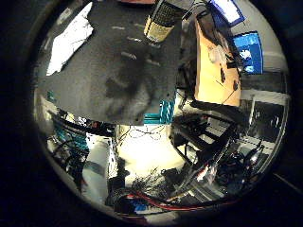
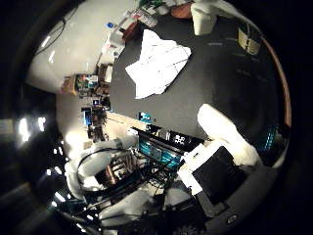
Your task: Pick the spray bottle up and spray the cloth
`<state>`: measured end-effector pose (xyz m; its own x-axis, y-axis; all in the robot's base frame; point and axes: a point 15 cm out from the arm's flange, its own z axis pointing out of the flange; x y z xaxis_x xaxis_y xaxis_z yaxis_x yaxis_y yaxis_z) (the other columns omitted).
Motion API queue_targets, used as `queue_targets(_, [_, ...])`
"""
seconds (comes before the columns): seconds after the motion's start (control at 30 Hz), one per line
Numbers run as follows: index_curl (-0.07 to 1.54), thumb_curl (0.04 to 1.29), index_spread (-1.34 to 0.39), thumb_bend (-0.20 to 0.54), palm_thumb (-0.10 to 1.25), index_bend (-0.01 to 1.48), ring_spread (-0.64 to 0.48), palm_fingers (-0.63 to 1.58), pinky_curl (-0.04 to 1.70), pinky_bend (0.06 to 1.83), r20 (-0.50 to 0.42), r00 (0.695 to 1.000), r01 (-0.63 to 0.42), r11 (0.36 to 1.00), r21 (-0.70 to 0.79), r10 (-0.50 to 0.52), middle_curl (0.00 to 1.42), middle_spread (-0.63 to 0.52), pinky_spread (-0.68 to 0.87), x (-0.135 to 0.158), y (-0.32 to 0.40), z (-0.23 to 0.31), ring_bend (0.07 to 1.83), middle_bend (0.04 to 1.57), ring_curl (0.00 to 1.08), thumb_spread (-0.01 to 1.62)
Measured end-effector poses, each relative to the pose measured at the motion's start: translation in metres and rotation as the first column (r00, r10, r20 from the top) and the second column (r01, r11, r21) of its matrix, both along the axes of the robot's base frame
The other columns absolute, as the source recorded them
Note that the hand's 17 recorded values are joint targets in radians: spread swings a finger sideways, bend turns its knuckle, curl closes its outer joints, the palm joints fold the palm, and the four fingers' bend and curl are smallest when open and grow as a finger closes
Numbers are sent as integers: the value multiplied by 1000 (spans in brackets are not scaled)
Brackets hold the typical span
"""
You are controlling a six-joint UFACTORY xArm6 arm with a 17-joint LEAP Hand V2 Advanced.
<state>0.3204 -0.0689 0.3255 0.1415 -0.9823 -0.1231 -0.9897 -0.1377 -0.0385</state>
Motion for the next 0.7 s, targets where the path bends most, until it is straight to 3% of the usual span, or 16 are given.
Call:
queue_targets(0.57, [428, 434, -366, -19, 912, 379, 155, 224, 226, 176, 57, 998, 6, 1000, -12, -5, 378, -43, 375, -3, -2, 19, 181, 289, 177, 1104])
queue_targets(0.7, [418, 429, -360, -21, 884, 337, 155, 226, 230, 181, 69, 996, 52, 999, -11, -51, 378, -43, 377, -5, -16, 21, 184, 291, 181, 1108])
